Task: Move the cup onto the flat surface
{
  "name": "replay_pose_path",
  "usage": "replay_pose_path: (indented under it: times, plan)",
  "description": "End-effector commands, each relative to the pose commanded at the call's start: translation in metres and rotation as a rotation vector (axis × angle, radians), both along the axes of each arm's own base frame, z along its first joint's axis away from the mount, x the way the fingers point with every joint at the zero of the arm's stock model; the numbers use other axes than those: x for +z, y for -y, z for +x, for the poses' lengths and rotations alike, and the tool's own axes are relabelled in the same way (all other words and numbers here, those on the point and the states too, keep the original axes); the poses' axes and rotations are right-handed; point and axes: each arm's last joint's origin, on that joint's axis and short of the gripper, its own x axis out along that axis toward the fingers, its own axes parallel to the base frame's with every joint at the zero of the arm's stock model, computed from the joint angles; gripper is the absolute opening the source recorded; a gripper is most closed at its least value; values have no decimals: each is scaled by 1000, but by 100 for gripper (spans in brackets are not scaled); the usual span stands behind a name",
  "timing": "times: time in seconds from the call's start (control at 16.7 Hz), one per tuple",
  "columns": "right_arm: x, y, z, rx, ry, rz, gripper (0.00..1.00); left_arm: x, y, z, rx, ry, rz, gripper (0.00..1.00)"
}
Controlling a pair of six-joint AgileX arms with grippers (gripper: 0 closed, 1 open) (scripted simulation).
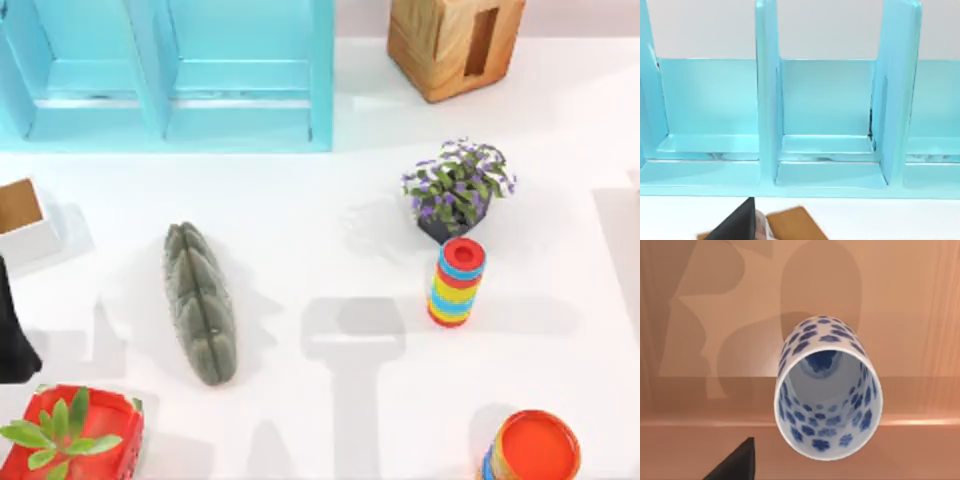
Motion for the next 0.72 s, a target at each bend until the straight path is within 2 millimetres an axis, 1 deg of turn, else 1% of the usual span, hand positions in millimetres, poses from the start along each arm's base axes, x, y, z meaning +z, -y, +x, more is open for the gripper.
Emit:
replay_pose_path:
  times: [0.24, 0.36, 0.48, 0.72]
  plan:
    - [-41, 0, -1, 0, 0, 0, 100, 0, 0, 0, 0, 0, 0, 100]
    - [-57, -1, -2, 0, 2, -1, 100, 0, 0, 0, 0, 0, 0, 100]
    - [-65, -2, -4, 0, 0, 0, 100, 0, 0, 0, 0, 0, 0, 100]
    - [-65, -2, -4, 0, 0, 0, 100, 0, 0, 0, 0, 0, 0, 100]
